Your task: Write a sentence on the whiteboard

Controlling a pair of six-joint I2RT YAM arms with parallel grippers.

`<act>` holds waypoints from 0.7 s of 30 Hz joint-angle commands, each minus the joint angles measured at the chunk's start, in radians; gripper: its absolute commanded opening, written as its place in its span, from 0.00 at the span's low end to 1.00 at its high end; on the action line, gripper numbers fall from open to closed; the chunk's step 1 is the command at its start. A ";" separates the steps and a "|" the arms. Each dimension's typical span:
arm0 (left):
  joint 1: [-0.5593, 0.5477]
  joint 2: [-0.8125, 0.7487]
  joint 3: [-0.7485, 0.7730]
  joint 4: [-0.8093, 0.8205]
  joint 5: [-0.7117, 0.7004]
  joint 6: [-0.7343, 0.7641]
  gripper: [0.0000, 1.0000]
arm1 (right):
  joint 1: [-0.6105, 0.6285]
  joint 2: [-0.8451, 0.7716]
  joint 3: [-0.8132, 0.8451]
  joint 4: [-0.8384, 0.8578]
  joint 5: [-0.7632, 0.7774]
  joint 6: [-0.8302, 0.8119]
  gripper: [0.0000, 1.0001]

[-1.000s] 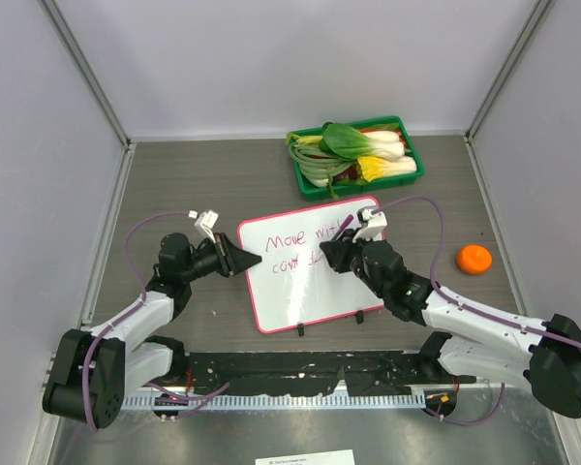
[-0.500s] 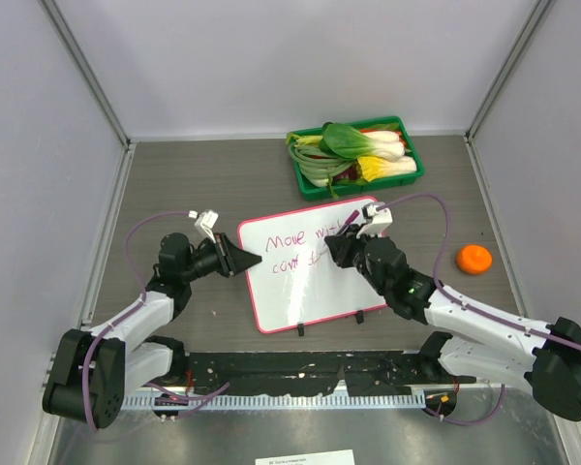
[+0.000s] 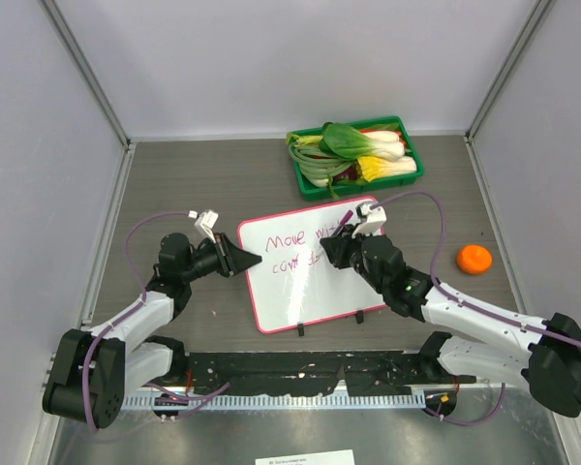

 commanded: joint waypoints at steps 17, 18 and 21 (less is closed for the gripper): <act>0.003 0.010 -0.019 -0.027 -0.096 0.108 0.00 | -0.001 -0.054 -0.047 -0.043 0.026 0.001 0.01; 0.002 0.010 -0.019 -0.027 -0.096 0.109 0.00 | -0.003 -0.057 -0.045 -0.042 0.033 -0.002 0.00; 0.002 0.014 -0.020 -0.026 -0.096 0.108 0.00 | -0.003 -0.060 -0.033 -0.039 0.047 -0.005 0.01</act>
